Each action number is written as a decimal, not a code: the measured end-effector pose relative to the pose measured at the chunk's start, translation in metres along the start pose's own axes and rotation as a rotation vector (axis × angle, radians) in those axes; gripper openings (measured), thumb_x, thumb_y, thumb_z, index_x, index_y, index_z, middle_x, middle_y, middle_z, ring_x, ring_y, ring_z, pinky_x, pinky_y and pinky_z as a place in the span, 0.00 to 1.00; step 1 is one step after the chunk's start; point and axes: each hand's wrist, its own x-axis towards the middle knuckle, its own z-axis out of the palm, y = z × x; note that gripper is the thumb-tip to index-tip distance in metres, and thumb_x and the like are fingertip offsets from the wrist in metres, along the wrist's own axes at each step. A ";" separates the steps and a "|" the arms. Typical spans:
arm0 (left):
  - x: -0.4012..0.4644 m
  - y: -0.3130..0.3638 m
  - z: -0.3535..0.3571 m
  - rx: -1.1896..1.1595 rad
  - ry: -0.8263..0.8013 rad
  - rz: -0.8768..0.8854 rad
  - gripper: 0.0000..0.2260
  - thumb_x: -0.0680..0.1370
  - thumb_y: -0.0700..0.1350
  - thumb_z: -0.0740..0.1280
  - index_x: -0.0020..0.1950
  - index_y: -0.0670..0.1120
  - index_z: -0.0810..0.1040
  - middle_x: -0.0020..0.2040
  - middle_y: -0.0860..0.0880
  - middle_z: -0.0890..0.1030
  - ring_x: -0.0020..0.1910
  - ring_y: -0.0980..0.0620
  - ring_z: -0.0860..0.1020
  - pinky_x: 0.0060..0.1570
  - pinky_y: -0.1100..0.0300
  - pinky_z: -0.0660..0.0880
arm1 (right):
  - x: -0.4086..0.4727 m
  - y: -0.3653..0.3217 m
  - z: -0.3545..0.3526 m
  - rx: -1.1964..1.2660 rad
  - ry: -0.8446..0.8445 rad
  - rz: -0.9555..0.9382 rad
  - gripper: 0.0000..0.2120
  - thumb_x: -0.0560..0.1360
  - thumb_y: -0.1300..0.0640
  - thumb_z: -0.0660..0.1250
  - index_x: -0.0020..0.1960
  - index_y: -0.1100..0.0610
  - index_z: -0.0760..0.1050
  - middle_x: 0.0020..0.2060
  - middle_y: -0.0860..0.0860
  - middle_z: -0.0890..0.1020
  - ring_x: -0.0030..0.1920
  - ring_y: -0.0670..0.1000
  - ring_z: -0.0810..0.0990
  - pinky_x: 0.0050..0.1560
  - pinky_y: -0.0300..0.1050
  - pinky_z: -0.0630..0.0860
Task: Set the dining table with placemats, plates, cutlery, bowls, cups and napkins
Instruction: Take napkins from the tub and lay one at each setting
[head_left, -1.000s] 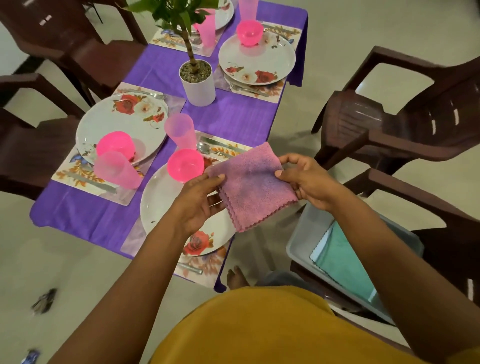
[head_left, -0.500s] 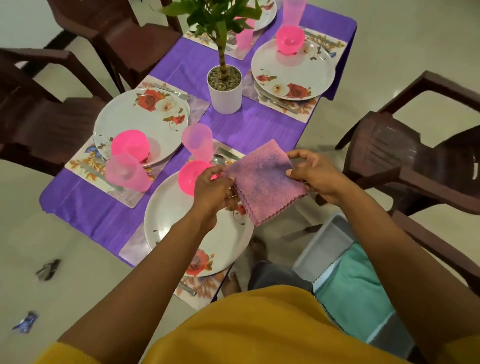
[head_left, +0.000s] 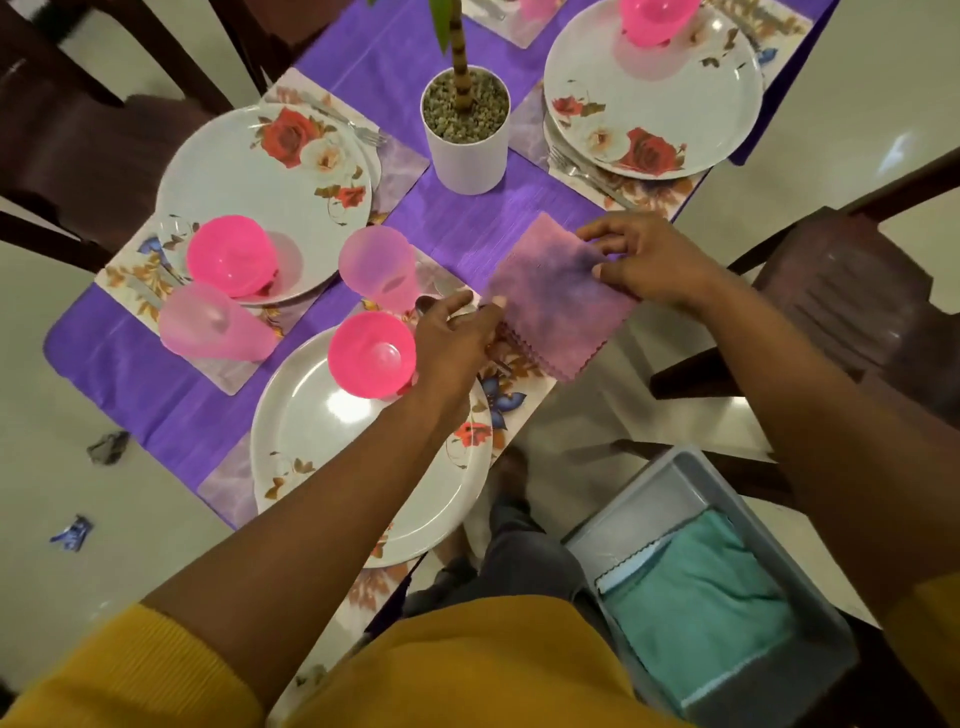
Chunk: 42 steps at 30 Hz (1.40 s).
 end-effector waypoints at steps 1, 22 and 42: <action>0.003 -0.001 0.003 -0.026 -0.016 -0.052 0.20 0.73 0.50 0.79 0.62 0.44 0.82 0.48 0.46 0.87 0.40 0.50 0.85 0.46 0.51 0.85 | 0.010 -0.002 -0.003 -0.058 -0.008 -0.029 0.21 0.75 0.74 0.65 0.64 0.59 0.79 0.53 0.54 0.84 0.38 0.34 0.80 0.33 0.29 0.73; 0.042 -0.020 0.070 0.064 -0.043 -0.450 0.13 0.83 0.45 0.70 0.56 0.33 0.79 0.45 0.38 0.87 0.51 0.40 0.87 0.59 0.46 0.82 | 0.136 -0.072 0.040 -0.842 -0.301 -0.402 0.12 0.74 0.63 0.70 0.52 0.50 0.86 0.50 0.50 0.85 0.55 0.54 0.81 0.48 0.43 0.70; 0.064 -0.011 0.029 1.120 0.214 0.466 0.25 0.72 0.39 0.70 0.69 0.41 0.72 0.65 0.38 0.75 0.64 0.37 0.73 0.64 0.47 0.70 | 0.079 0.013 0.035 -0.787 0.012 -0.387 0.23 0.70 0.47 0.68 0.64 0.52 0.81 0.61 0.57 0.79 0.59 0.65 0.75 0.56 0.60 0.77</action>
